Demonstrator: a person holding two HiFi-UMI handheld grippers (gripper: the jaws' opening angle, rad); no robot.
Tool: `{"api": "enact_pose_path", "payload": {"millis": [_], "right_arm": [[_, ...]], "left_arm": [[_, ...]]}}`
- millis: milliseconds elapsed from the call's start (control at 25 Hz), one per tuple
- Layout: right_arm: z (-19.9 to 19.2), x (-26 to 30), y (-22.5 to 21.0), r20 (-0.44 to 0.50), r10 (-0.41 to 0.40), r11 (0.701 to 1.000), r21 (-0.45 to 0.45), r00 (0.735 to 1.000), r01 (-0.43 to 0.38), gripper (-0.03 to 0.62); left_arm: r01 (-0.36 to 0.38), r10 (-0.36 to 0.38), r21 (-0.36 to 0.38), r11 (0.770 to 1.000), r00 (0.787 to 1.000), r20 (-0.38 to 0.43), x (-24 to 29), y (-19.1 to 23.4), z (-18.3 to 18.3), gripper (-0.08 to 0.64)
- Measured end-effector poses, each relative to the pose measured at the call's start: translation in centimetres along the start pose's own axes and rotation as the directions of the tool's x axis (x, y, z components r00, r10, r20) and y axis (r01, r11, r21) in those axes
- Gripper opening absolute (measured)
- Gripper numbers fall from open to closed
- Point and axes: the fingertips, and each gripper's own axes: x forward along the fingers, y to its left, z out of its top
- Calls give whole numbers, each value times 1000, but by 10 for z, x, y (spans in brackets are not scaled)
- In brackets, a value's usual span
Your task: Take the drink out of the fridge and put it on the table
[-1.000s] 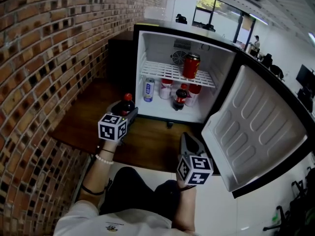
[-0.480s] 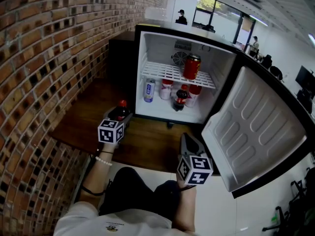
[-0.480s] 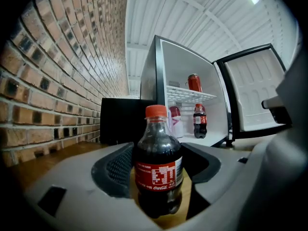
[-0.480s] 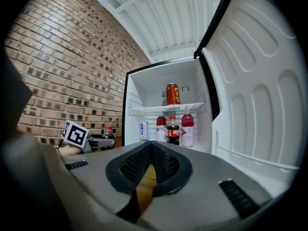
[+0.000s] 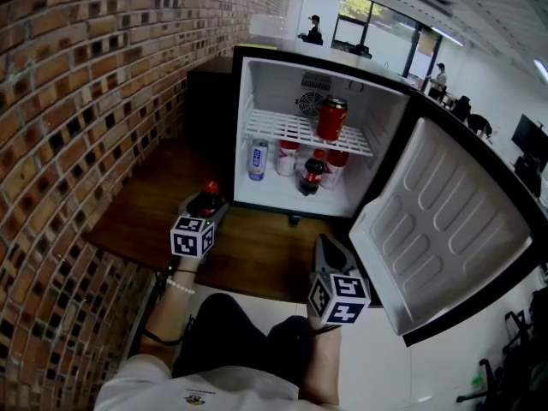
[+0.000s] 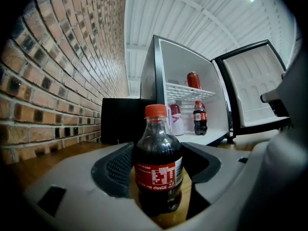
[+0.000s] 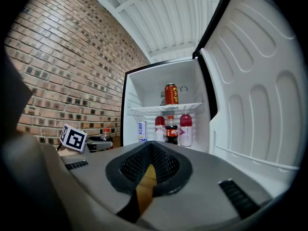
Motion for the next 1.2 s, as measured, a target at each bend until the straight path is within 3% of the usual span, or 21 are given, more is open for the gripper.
{"api": "enact_pose_path", "payload": {"millis": [320,400,480,640,800,960,1200], "right_arm": [[-1,1,6,-2,9,1000,-1,1000,-9,12],[-2,-1,6,-4,6,1000,-2,1000,-6,12],[-2,-2,4,-2,2,1000,0,1000,-2,12],[-2,0,2,-2,-1,1000,0,1000,1,12],[-2,-3,4,0,-1,1000,-2,1000,1,12],[0,-3,3,3,-6,1000,-6,1000,6,12],[0,-5,3,0,-15,1000,-16,1000,15,12]], "left_arm": [[3,-3,30,1000,1000,-9,-4,-1,-3,313],[23,-23,2,1000,1000,-11,-10,-3,-1,360],[41,-41,-17,999,999,6,-23,-7,11,385],[36,-37,17,999,997,68,-55,-19,49,371],[70,-74,33,997,988,137,-78,-39,79,180],[120,-125,49,992,985,122,-79,-67,80,18],[244,-245,22,970,965,95,-65,-117,69,0]]}}
